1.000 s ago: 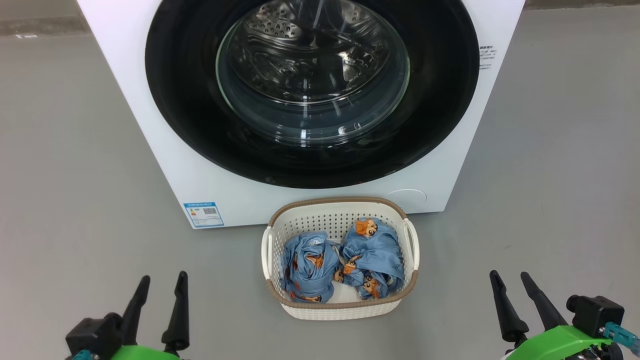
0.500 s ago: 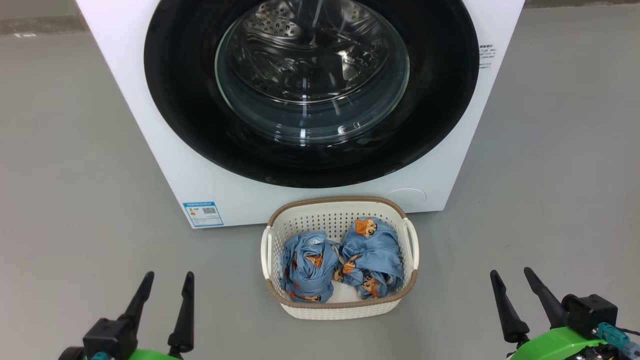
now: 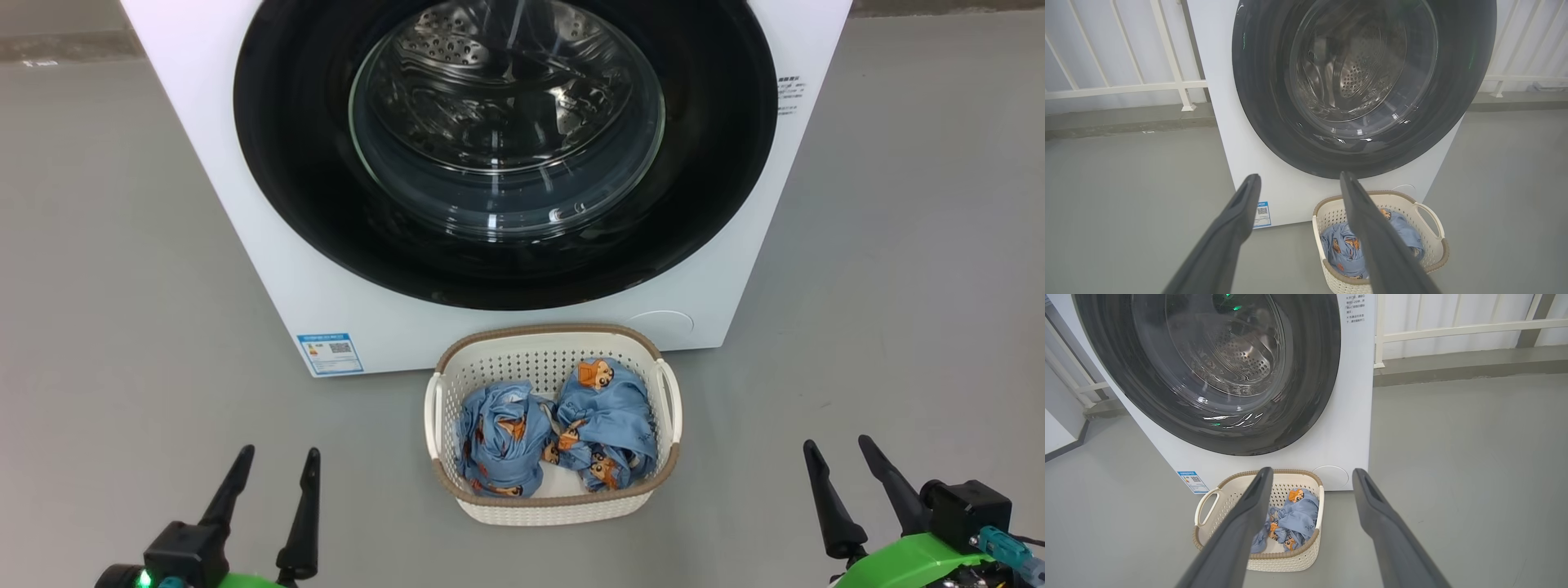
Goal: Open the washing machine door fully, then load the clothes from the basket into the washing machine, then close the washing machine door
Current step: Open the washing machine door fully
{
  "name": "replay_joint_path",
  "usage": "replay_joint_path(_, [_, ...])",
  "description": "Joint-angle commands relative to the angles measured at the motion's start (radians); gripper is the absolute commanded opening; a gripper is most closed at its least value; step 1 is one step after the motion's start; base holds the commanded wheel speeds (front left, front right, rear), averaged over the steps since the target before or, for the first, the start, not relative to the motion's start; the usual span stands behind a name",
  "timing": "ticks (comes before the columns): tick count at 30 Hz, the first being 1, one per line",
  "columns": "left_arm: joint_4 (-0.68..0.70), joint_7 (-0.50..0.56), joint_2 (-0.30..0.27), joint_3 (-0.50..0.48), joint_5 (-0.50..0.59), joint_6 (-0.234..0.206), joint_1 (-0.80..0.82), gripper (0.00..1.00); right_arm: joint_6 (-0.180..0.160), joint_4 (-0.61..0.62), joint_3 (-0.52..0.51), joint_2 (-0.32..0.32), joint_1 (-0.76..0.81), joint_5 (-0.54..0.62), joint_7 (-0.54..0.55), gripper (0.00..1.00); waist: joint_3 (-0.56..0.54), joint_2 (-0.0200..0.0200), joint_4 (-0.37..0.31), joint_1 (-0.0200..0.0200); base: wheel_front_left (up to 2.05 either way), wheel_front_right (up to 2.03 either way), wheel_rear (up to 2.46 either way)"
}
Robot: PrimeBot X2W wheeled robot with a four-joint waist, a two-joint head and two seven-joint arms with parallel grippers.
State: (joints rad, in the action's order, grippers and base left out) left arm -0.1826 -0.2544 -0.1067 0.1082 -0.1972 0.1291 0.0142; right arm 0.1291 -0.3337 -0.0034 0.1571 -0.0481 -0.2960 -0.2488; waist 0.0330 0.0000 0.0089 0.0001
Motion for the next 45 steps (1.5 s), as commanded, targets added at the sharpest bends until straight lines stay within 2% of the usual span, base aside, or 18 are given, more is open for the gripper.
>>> replay_joint_path(1, [0.021, -0.007, -0.016, -0.032, 0.008, 0.002, 0.013, 1.0, 0.002, 0.027, 0.018, 0.014, -0.037, 0.008, -0.013, 1.0, -0.001, 0.0, 0.001, -0.0001, 0.38, 0.38, -0.77])
replay_joint_path(9, [0.02, -0.007, -0.021, -0.029, 0.005, 0.002, 0.015, 1.0, 0.002, 0.035, 0.015, 0.008, -0.036, 0.009, -0.013, 1.0, 0.008, 0.0, 0.002, -0.0001, 0.82, 0.82, -1.63])
replay_joint_path(27, [0.024, -0.007, -0.022, -0.034, 0.0, 0.002, 0.018, 1.0, 0.002, 0.034, 0.011, 0.0, -0.041, 0.005, -0.013, 1.0, 0.015, 0.0, -0.005, -0.0001, 1.23, 1.23, -2.46])
replay_joint_path(32, [0.063, -0.007, -0.007, -0.052, -0.057, 0.002, 0.021, 1.0, 0.002, 0.032, 0.005, 0.0, -0.042, 0.001, -0.013, 1.0, 0.018, 0.0, -0.005, -0.0001, 1.08, 1.08, -2.15])
replay_joint_path(44, [0.07, -0.007, -0.012, -0.044, -0.06, 0.002, 0.014, 1.0, 0.002, 0.039, 0.007, -0.002, -0.053, -0.002, -0.013, 1.0, 0.022, 0.0, -0.002, -0.0001, 0.41, 0.41, -0.82])
replay_joint_path(45, [0.07, -0.007, -0.011, -0.042, -0.062, 0.002, 0.015, 1.0, 0.002, 0.041, 0.009, -0.005, -0.057, -0.007, -0.013, 0.65, 0.024, 0.0, -0.001, -0.0001, 0.0, 0.0, 0.0])
